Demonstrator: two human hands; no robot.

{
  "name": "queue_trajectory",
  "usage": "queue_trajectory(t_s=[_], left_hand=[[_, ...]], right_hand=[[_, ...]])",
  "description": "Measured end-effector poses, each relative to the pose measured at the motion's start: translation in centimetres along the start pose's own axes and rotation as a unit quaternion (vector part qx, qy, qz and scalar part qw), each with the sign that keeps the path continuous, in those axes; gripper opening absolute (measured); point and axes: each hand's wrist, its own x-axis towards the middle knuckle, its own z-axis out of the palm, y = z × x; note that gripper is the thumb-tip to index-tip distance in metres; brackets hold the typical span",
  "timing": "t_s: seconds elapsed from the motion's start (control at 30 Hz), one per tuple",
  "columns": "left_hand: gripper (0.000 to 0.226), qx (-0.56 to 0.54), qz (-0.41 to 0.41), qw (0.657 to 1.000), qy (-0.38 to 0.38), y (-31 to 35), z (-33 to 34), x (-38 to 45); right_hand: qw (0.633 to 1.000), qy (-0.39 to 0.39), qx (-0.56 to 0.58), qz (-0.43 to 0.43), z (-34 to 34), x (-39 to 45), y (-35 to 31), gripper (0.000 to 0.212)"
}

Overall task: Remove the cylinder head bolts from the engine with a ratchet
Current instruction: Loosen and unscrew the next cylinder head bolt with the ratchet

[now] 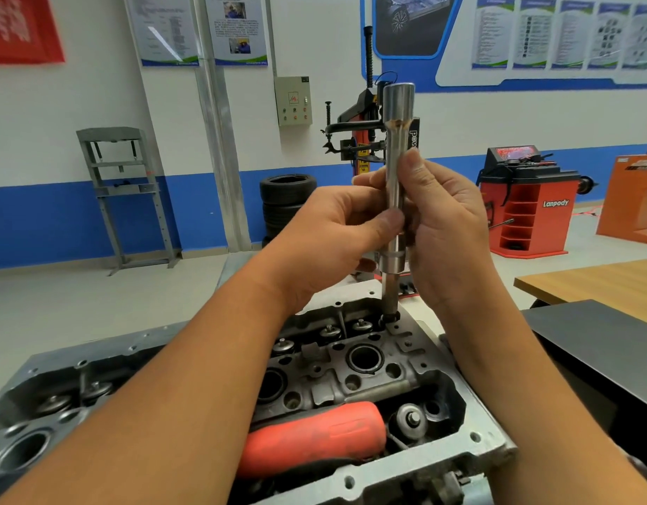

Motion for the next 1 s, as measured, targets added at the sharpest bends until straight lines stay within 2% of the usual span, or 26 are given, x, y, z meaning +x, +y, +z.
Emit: queue_trajectory(t_s=[0.07,0.17,0.3,0.43,0.53,0.7,0.8,0.9,1.0], left_hand=[[0.012,0.021,0.010,1.000,0.020,0.03,-0.10,-0.06],[0.031,0.033,0.006,0.999,0.035,0.01,-0.26,-0.09],[0.021,0.057,-0.003,0.998,0.010,0.22,-0.31,-0.17],[0.029,-0.001,-0.033,0.998,-0.047,0.49,0.05,-0.28],[0.026,-0.017,-0.031,0.999,-0.035,0.52,0.03,-0.27],[0.012,0.032,0.007,0.999,0.014,0.17,-0.26,-0.15],[0.024,0.017,0.034,0.998,0.042,-0.06,-0.26,-0.13],[0.017,-0.012,0.009,1.000,0.008,0.12,-0.22,-0.20],[0.022,-0.052,-0.026,0.998,-0.032,0.28,-0.04,-0.23]], right_hand=[[1.000,0.006,-0.006,-0.010,-0.03,0.04,-0.14,0.024],[1.000,0.007,-0.001,-0.030,-0.18,0.05,-0.23,0.014],[0.999,0.008,-0.007,-0.032,-0.20,0.00,-0.06,0.023],[0.999,0.033,-0.031,-0.026,-0.28,-0.04,-0.05,0.031],[0.999,0.015,-0.029,-0.012,-0.13,-0.06,-0.12,0.033],[1.000,-0.023,-0.007,0.006,-0.09,-0.02,-0.05,0.028],[1.000,-0.014,-0.016,-0.018,-0.18,-0.12,-0.11,0.022],[0.999,-0.009,-0.020,-0.031,-0.22,-0.07,-0.03,0.020],[1.000,-0.012,-0.009,-0.015,-0.14,0.05,0.05,0.028]])
